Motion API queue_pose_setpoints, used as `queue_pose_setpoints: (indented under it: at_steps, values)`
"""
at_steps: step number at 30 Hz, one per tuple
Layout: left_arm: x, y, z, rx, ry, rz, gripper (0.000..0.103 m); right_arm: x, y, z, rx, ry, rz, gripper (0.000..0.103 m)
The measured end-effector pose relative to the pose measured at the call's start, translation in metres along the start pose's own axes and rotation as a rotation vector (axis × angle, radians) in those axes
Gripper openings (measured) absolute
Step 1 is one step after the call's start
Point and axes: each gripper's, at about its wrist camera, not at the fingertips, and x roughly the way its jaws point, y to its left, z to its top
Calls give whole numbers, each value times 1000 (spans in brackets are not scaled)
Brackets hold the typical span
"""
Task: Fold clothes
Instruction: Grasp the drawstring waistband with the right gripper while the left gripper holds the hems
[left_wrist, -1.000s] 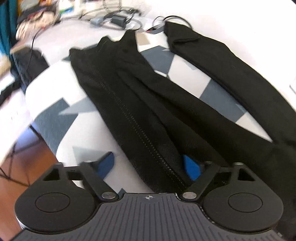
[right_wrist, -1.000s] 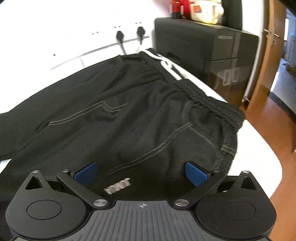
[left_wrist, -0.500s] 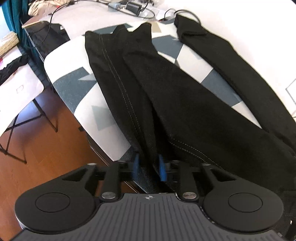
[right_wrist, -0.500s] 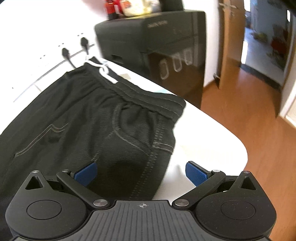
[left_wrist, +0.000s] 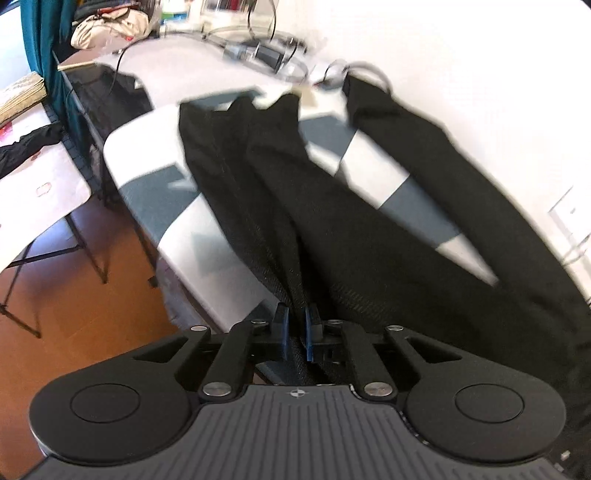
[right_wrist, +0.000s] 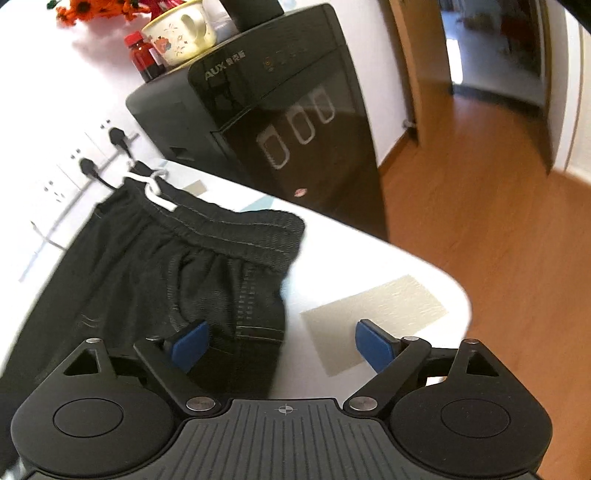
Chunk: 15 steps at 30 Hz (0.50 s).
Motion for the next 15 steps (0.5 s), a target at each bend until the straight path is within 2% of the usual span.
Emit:
queue_pose_setpoints:
  at_steps: [2, 5, 6, 7, 9, 11, 12, 14, 15]
  values:
    - [-9, -8, 6, 1, -46, -40, 9, 5, 1, 2, 24, 6, 30, 95]
    - [-15, -15, 13, -35, -87, -100, 9, 13, 6, 3, 53, 23, 55, 92]
    - [-16, -14, 15, -55, -91, -116, 9, 15, 7, 4, 62, 24, 72, 77]
    - [-16, -14, 16, -72, -94, -128, 9, 18, 9, 4, 70, 40, 97, 70]
    - [-14, -11, 17, -98, -93, -141, 9, 20, 12, 4, 87, 46, 137, 63]
    - [-12, -9, 17, -112, -83, -153, 9, 20, 15, 5, 98, 42, 180, 63]
    - [-8, -7, 16, -106, -67, -158, 9, 20, 16, 5, 97, 39, 211, 66]
    - [2, -3, 15, -102, -13, -141, 9, 21, 12, 5, 119, 43, 213, 75]
    - [7, -1, 14, -105, 13, -127, 10, 21, 10, 6, 133, 47, 206, 75]
